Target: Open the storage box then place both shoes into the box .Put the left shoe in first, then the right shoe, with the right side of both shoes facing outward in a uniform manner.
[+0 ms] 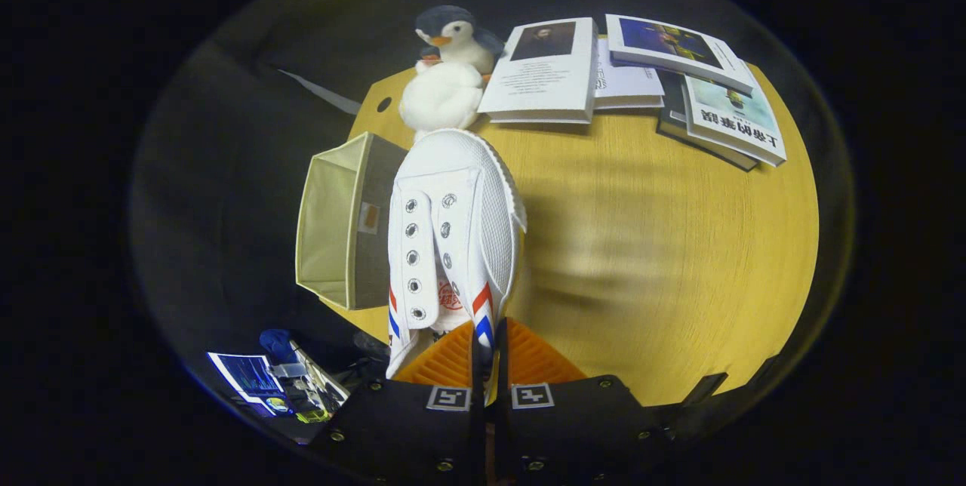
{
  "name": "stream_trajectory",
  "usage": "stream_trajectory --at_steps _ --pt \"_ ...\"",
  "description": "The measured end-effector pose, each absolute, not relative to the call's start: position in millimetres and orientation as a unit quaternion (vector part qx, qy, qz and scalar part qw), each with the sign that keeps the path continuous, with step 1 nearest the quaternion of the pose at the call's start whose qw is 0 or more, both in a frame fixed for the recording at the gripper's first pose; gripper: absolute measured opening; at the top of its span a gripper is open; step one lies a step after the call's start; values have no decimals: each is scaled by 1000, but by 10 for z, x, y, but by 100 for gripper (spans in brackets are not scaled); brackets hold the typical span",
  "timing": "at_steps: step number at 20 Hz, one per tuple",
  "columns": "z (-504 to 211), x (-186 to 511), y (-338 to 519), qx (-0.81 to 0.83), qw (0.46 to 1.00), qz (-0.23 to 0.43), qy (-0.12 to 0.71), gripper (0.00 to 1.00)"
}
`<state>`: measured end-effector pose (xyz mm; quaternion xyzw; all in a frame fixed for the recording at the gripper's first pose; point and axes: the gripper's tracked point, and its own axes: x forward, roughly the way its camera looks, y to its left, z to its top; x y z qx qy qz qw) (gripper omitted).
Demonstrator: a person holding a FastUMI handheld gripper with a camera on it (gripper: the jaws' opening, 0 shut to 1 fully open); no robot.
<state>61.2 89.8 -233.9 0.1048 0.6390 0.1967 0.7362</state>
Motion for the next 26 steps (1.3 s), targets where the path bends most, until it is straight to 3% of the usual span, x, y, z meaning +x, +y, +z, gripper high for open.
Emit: stream_trajectory --at_steps 14,26 --pt "-1832 863 2187 49 733 278 619 5" --pt "-2069 1055 3149 -14 720 302 625 5"
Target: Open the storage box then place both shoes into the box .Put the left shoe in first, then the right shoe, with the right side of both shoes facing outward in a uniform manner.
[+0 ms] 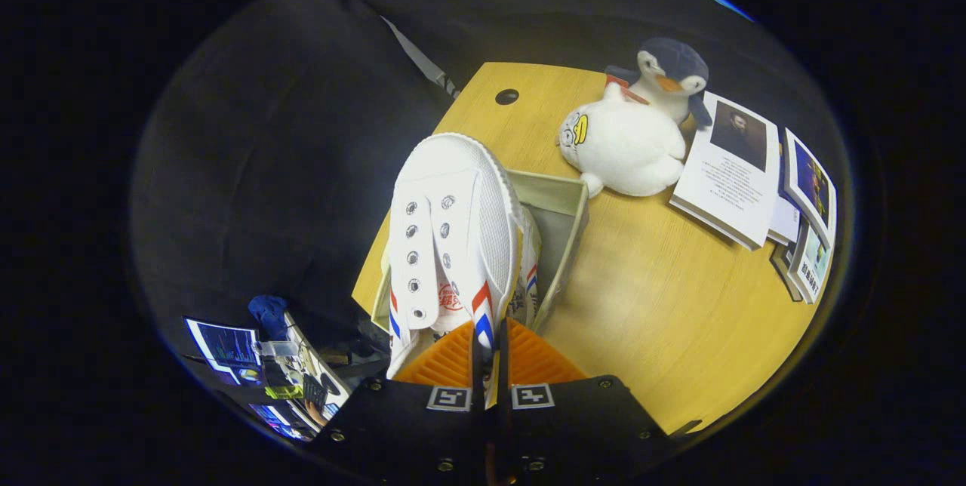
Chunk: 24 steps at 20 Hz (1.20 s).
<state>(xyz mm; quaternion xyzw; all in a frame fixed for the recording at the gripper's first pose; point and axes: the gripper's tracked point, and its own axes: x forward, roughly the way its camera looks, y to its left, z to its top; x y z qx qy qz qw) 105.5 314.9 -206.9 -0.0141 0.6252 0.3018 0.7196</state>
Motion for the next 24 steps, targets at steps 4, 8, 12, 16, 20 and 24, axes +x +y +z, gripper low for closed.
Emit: stream_trajectory --at_steps 4,8,12,16,20,24 --pt "-2155 1046 3298 -31 714 308 629 5" --pt "-2236 1074 3375 -60 716 313 622 5" --pt "-2125 1120 3513 -45 734 337 588 59" --pt "-1789 1230 3389 -39 759 338 555 99" --pt "-1520 1268 3079 -10 781 327 531 99" --pt "-1221 1323 2608 12 826 294 480 99"
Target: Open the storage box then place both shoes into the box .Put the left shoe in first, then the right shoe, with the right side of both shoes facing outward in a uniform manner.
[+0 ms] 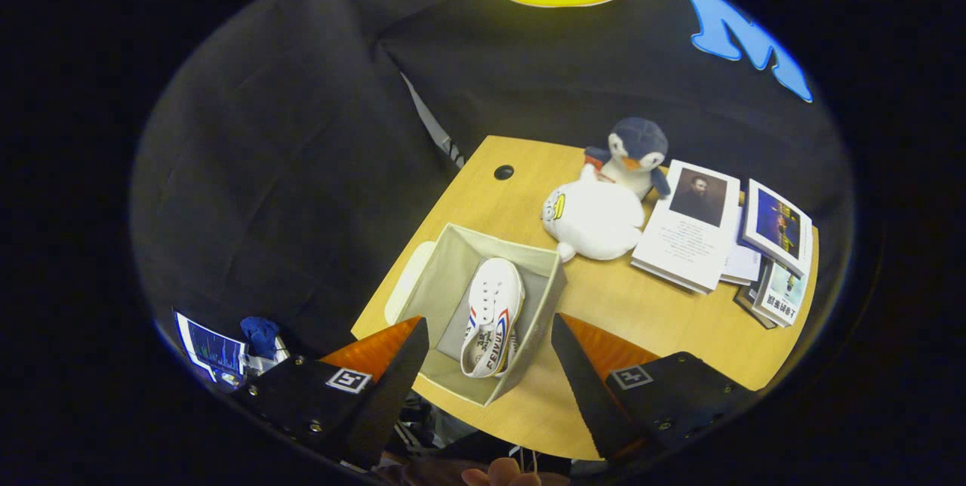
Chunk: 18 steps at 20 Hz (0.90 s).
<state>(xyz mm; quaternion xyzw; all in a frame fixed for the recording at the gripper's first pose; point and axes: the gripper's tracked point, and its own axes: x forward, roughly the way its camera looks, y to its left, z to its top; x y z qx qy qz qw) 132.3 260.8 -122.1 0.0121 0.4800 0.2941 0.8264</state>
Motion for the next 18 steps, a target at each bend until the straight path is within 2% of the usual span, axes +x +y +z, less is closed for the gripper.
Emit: stream_trajectory --at_steps 4,10,15,18 --pt "-834 1451 2028 33 888 230 397 99" --pt "-54 1414 1169 37 965 134 223 99" --pt "582 1137 626 38 996 61 61 99" --pt "706 855 489 22 999 40 19 99"
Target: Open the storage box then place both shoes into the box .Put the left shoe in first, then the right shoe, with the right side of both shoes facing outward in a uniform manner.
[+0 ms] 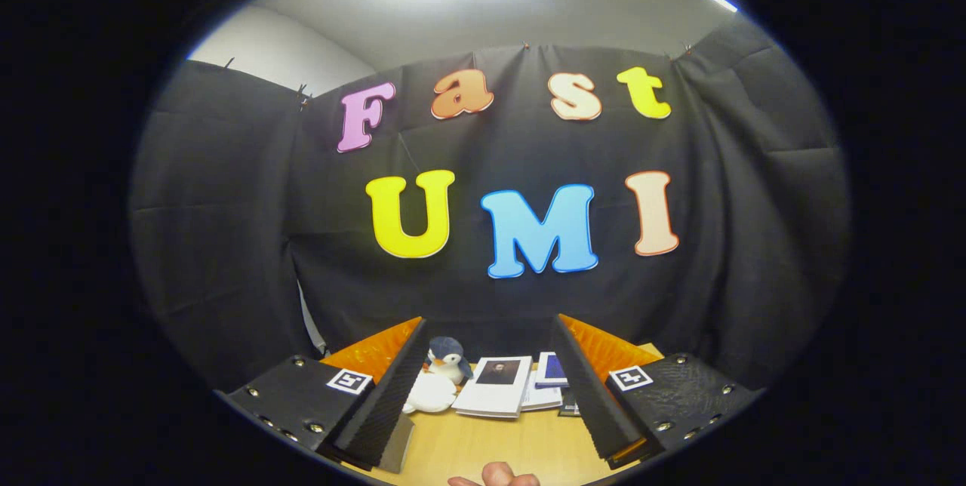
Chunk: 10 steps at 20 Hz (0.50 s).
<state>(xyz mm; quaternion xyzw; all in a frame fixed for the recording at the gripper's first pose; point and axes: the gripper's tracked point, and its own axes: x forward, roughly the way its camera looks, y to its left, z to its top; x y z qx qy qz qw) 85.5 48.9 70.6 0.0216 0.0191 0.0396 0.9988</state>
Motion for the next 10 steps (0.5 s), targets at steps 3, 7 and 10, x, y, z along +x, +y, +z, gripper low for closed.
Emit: stream_trajectory --at_steps 3,7,10 --pt "667 706 465 -4 999 32 18 99" --pt "688 568 503 -14 999 37 10 99" --pt "678 557 545 -4 999 45 12 99"
